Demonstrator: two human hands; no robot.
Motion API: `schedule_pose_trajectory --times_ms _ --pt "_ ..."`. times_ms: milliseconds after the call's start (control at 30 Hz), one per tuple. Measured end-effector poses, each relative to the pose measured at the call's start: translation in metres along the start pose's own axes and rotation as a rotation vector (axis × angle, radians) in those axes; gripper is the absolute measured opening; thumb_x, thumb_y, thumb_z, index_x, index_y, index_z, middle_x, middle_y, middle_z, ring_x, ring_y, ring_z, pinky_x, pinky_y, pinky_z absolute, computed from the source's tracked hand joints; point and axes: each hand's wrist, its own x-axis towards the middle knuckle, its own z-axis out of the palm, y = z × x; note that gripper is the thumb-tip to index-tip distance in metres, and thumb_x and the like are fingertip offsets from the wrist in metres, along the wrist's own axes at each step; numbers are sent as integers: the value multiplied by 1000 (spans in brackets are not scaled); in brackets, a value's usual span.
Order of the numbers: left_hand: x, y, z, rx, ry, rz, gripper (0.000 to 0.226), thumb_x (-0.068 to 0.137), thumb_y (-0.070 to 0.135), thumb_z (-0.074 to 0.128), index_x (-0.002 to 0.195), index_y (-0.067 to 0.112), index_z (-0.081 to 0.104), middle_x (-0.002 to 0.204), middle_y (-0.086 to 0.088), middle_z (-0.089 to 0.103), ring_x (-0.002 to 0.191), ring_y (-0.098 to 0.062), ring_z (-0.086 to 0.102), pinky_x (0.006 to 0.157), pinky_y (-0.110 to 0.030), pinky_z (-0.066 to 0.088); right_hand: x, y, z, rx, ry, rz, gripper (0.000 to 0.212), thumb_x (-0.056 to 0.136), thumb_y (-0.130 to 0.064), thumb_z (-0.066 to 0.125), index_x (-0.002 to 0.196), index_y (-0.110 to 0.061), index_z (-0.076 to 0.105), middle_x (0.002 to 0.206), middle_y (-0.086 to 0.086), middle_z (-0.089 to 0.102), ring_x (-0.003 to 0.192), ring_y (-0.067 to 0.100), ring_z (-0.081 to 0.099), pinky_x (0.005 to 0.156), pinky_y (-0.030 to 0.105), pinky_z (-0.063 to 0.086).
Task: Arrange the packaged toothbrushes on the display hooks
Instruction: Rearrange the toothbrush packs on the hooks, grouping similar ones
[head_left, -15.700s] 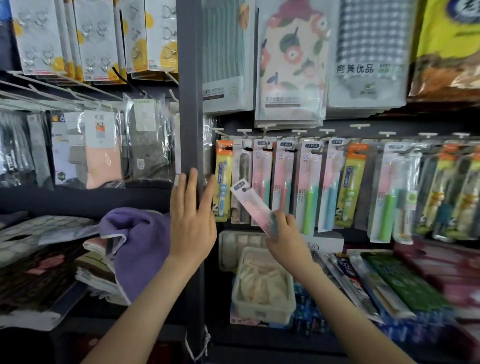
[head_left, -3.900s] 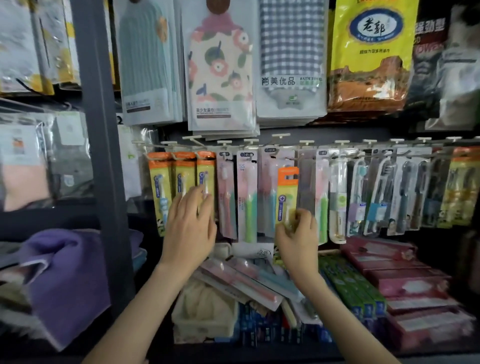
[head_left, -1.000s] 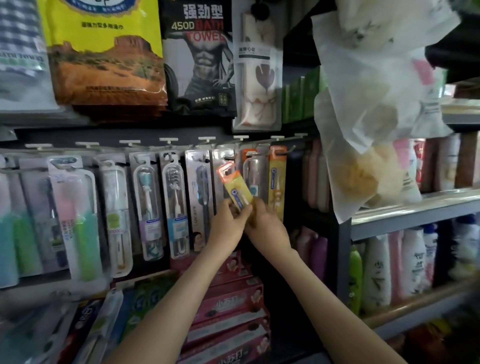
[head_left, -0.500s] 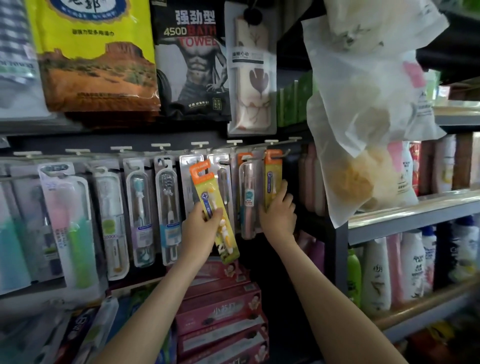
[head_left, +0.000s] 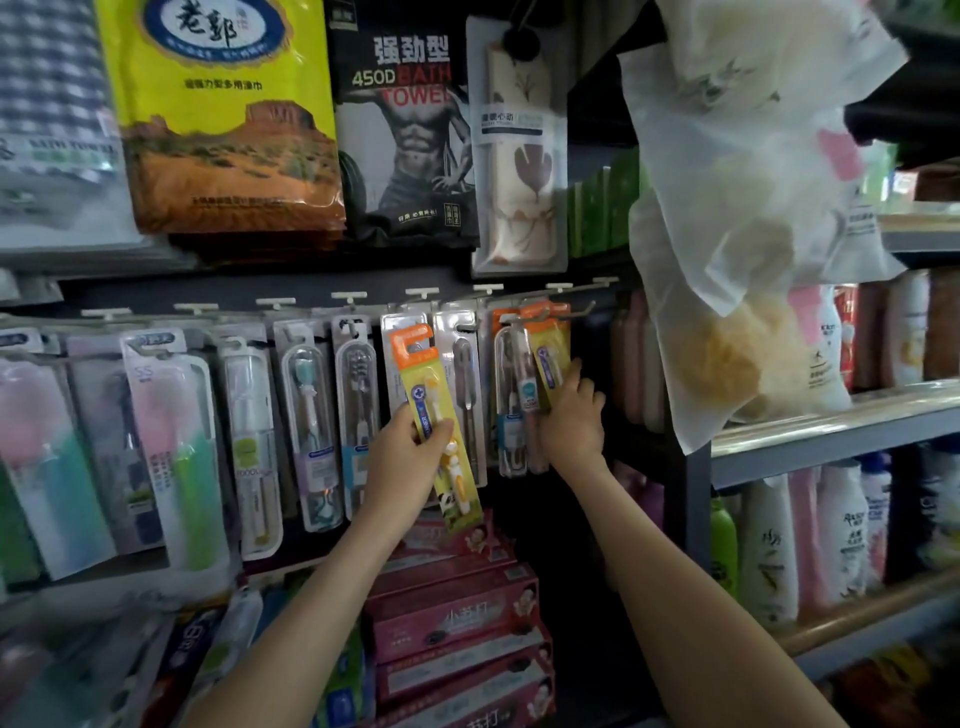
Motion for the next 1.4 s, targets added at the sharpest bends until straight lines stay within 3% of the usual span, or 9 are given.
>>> schedule_pose_trajectory --times_ms 334,434,500,701,801,934,1134,1234,1401 --pt "-17 3 -7 -31 -35 -26 23 94 24 55 95 2 57 86 -25 58 77 -38 57 59 -31 40 -38 5 -13 213 -97 70 70 85 -10 60 141 -3 18 135 21 33 122 42 35 93 45 39" --pt "-30 2 -11 -16 -65 -28 21 94 25 55 95 4 58 78 -21 55 66 -32 53 52 -22 38 -64 10 -15 280 -80 87 59 85 -19 60 131 -1 27 125 22 40 114 44 42 89 46 41" --pt "-40 3 -17 -26 -87 -26 21 94 25 55 94 5 57 76 -19 53 62 -29 50 49 -18 35 -83 10 -19 325 -63 90 49 82 -11 59 122 -1 32 119 22 43 106 45 46 85 45 43" --pt "-68 -4 -62 -15 -86 -45 27 92 34 56 98 8 58 87 -27 59 76 -39 59 60 -39 44 -147 -31 -30 438 -93 -51 58 77 1 57 129 -2 32 111 14 44 97 33 47 78 35 41" --pt "-81 -11 -111 24 -56 -78 31 90 38 58 97 8 58 87 -26 61 75 -37 61 64 -45 48 -178 -73 -25 456 -152 -181 61 82 -4 57 136 -5 28 107 2 37 98 21 41 80 30 35" --pt "-103 -26 -204 33 40 -125 15 90 27 60 94 12 60 86 -25 63 72 -34 60 63 -35 41 -221 -147 -6 510 -214 -297 64 80 -1 57 138 -2 28 107 6 44 103 27 44 72 20 28" --pt "-143 -56 -379 201 207 -184 35 82 38 64 93 5 60 81 -27 62 65 -32 55 64 -44 42 -298 -281 44 570 -354 -448 52 79 -3 59 126 -2 37 100 10 45 84 28 45 62 26 29" --pt "-162 -65 -464 267 351 -182 16 85 28 65 85 12 63 80 -23 64 66 -27 54 64 -40 41 -337 -349 66 599 -422 -481 57 79 0 57 130 -6 33 101 7 43 83 31 49 55 31 24" --pt "-184 -81 -572 245 487 -130 5 90 18 61 85 17 60 85 -22 64 73 -28 58 70 -43 44 -380 -440 105 536 -459 -579 75 79 -6 60 145 -3 23 126 18 46 108 39 50 78 35 39"
